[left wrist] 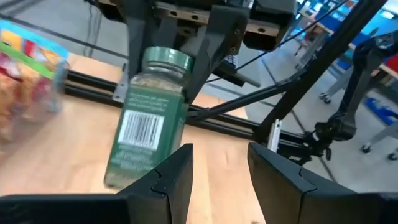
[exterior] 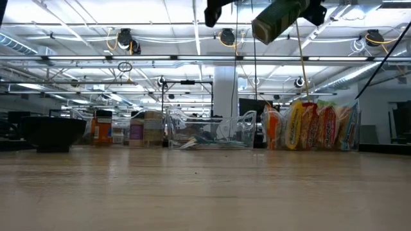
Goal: Pick & Place Food Item
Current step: Put the green seasoning bottle into the left transparent bin
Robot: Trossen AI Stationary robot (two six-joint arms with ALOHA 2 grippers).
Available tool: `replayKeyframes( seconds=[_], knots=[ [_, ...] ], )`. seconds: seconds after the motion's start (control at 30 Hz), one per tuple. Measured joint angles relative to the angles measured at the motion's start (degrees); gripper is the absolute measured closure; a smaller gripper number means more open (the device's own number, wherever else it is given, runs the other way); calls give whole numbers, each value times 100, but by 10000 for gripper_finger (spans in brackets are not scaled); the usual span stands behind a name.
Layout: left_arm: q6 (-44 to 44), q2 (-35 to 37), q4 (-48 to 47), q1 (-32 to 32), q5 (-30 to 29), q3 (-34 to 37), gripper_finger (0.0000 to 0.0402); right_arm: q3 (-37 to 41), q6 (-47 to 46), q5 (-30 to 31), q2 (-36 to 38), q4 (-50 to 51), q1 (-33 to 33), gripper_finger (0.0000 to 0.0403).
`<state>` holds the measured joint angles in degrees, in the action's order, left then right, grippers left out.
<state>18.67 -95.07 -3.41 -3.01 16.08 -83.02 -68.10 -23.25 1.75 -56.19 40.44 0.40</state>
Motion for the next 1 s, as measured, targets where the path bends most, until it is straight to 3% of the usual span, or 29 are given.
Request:
replayKeyframes(
  seconds=[0.27, 0.7, 0.87, 1.0],
  knots=[
    [81, -139, 165, 0, -160, 0, 221, 0, 1, -522, -378, -584, 1, 210],
    [206, -139, -211, -22, -195, 0, 150, 2, 42, -652, -518, -1505, 1, 210],
    [251, -138, -304, -23, 144, 0, 153, 2, 42, -655, -518, -1702, 1, 210],
    [220, -139, -274, -22, 207, 0, 184, 2, 41, -674, -518, -1706, 1, 210]
  ],
)
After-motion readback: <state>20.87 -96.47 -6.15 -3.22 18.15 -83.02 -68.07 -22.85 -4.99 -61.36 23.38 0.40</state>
